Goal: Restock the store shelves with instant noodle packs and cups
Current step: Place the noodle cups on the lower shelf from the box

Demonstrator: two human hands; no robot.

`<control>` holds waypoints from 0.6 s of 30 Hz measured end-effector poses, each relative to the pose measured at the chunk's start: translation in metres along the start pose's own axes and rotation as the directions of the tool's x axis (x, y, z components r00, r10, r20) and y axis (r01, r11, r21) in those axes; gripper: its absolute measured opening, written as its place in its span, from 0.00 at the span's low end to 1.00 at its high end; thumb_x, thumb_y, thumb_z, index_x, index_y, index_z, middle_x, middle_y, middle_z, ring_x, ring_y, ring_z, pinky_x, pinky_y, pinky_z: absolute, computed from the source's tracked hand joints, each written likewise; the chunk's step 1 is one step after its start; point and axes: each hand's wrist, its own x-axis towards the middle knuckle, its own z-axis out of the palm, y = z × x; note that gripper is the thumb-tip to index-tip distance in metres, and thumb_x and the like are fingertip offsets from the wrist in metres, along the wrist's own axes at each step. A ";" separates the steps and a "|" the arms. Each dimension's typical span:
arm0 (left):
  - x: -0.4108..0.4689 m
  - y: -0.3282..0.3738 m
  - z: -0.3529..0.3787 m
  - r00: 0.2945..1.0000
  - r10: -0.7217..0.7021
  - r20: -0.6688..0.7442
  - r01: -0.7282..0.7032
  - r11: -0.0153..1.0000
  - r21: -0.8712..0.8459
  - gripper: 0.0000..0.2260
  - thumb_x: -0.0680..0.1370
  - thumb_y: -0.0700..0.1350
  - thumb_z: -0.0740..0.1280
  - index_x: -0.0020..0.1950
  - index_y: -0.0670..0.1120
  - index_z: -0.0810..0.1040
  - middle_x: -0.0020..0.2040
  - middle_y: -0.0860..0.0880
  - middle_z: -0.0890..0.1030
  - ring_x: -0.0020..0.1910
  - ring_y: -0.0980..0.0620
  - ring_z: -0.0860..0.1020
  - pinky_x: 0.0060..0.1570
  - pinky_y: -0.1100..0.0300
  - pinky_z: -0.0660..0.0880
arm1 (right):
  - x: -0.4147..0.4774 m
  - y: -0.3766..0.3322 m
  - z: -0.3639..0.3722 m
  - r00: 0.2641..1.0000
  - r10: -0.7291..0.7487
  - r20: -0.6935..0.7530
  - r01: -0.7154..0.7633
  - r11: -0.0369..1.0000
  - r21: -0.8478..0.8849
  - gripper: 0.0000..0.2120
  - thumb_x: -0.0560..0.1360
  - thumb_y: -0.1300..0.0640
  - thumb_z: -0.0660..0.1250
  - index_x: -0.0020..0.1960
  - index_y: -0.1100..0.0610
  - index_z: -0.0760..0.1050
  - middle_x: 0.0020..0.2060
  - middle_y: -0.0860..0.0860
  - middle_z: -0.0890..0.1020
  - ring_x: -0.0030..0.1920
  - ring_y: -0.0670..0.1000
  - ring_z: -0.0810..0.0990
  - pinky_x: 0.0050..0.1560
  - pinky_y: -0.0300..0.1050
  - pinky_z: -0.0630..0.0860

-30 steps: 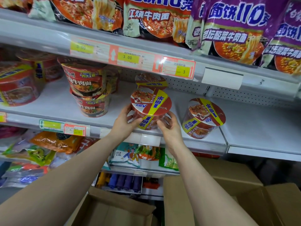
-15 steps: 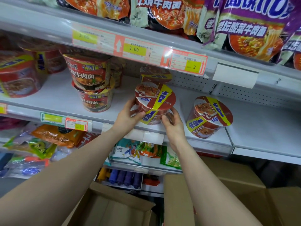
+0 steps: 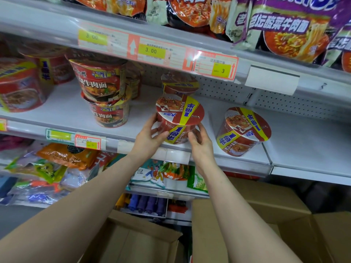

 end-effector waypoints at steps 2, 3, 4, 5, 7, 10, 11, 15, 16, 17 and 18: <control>0.001 0.001 0.002 1.000 -0.005 0.001 0.005 1.000 0.004 0.30 0.79 0.43 0.69 0.78 0.52 0.59 0.72 0.53 0.70 0.69 0.50 0.72 0.67 0.49 0.72 | 0.004 0.001 0.000 1.000 0.005 0.005 -0.005 1.000 -0.017 0.23 0.83 0.57 0.61 0.77 0.46 0.62 0.68 0.48 0.76 0.66 0.46 0.73 0.63 0.41 0.70; 0.002 0.001 0.002 1.000 -0.008 0.002 0.008 1.000 0.006 0.30 0.79 0.43 0.68 0.78 0.51 0.59 0.72 0.53 0.70 0.69 0.50 0.72 0.66 0.50 0.72 | 0.006 0.002 0.000 1.000 0.009 0.009 -0.008 1.000 -0.025 0.23 0.83 0.57 0.60 0.77 0.46 0.62 0.68 0.48 0.76 0.67 0.46 0.73 0.63 0.41 0.69; 0.002 0.001 0.003 1.000 -0.016 0.003 0.016 1.000 0.008 0.31 0.79 0.43 0.68 0.78 0.51 0.59 0.72 0.53 0.70 0.69 0.50 0.72 0.66 0.51 0.72 | 0.008 0.003 0.000 1.000 0.017 0.015 -0.016 0.999 -0.037 0.23 0.83 0.57 0.60 0.76 0.46 0.63 0.68 0.47 0.76 0.66 0.46 0.73 0.63 0.41 0.69; 0.003 0.001 0.003 1.000 -0.022 0.005 0.022 1.000 0.008 0.31 0.79 0.42 0.68 0.78 0.51 0.59 0.73 0.52 0.70 0.69 0.50 0.72 0.66 0.52 0.72 | 0.009 0.004 0.000 0.999 0.023 0.022 -0.022 0.999 -0.047 0.23 0.83 0.57 0.60 0.76 0.46 0.63 0.68 0.47 0.76 0.66 0.46 0.73 0.62 0.41 0.68; 0.004 0.003 0.003 0.999 -0.034 0.016 0.034 0.999 0.003 0.31 0.79 0.41 0.68 0.79 0.51 0.58 0.73 0.52 0.70 0.70 0.50 0.72 0.68 0.48 0.71 | 0.012 0.003 0.000 0.999 0.033 0.032 -0.031 0.998 -0.062 0.23 0.83 0.56 0.59 0.77 0.46 0.62 0.67 0.47 0.76 0.66 0.46 0.73 0.62 0.41 0.68; 0.005 0.008 0.001 0.998 -0.051 0.039 0.050 0.999 0.011 0.31 0.79 0.41 0.68 0.79 0.51 0.58 0.72 0.52 0.70 0.70 0.49 0.71 0.68 0.47 0.70 | 0.014 -0.001 0.000 0.998 0.047 0.045 -0.043 0.996 -0.083 0.22 0.84 0.56 0.59 0.77 0.46 0.62 0.68 0.48 0.75 0.68 0.48 0.72 0.65 0.44 0.68; 0.003 0.009 0.001 0.998 -0.048 0.050 0.047 0.999 0.020 0.32 0.79 0.41 0.68 0.78 0.51 0.57 0.72 0.53 0.69 0.70 0.50 0.71 0.68 0.48 0.70 | 0.013 -0.002 0.000 0.998 0.050 0.049 -0.045 0.995 -0.089 0.22 0.84 0.56 0.59 0.77 0.46 0.62 0.69 0.48 0.75 0.69 0.49 0.72 0.66 0.45 0.68; -0.012 0.016 0.003 0.997 -0.041 0.060 0.038 0.998 0.052 0.33 0.78 0.45 0.70 0.78 0.51 0.57 0.74 0.52 0.68 0.69 0.49 0.71 0.68 0.50 0.70 | -0.008 -0.007 -0.003 0.997 0.073 0.040 -0.070 0.995 -0.068 0.25 0.83 0.57 0.60 0.79 0.50 0.58 0.75 0.50 0.68 0.74 0.50 0.66 0.71 0.47 0.64; -0.017 0.018 0.004 0.998 -0.050 0.038 0.048 0.997 0.063 0.33 0.78 0.44 0.70 0.79 0.49 0.57 0.75 0.50 0.67 0.70 0.48 0.70 0.66 0.53 0.70 | -0.015 -0.009 -0.005 0.996 0.075 0.041 -0.072 0.996 -0.059 0.26 0.83 0.57 0.60 0.79 0.51 0.57 0.76 0.50 0.65 0.75 0.50 0.65 0.72 0.47 0.63; -0.022 0.021 0.004 0.999 -0.051 0.012 0.050 0.996 0.075 0.32 0.78 0.43 0.69 0.78 0.48 0.58 0.75 0.48 0.67 0.69 0.48 0.70 0.64 0.56 0.70 | -0.023 -0.010 -0.006 0.996 0.073 0.048 -0.070 0.996 -0.055 0.27 0.83 0.57 0.60 0.80 0.52 0.57 0.77 0.50 0.64 0.75 0.49 0.64 0.73 0.46 0.63; -0.027 0.022 0.003 0.999 -0.043 -0.008 0.043 0.995 0.085 0.31 0.78 0.42 0.69 0.78 0.47 0.59 0.74 0.47 0.67 0.68 0.48 0.71 0.62 0.57 0.70 | -0.033 -0.010 -0.008 0.996 0.071 0.052 -0.068 0.996 -0.056 0.27 0.83 0.57 0.61 0.80 0.52 0.57 0.77 0.50 0.64 0.75 0.49 0.64 0.73 0.46 0.63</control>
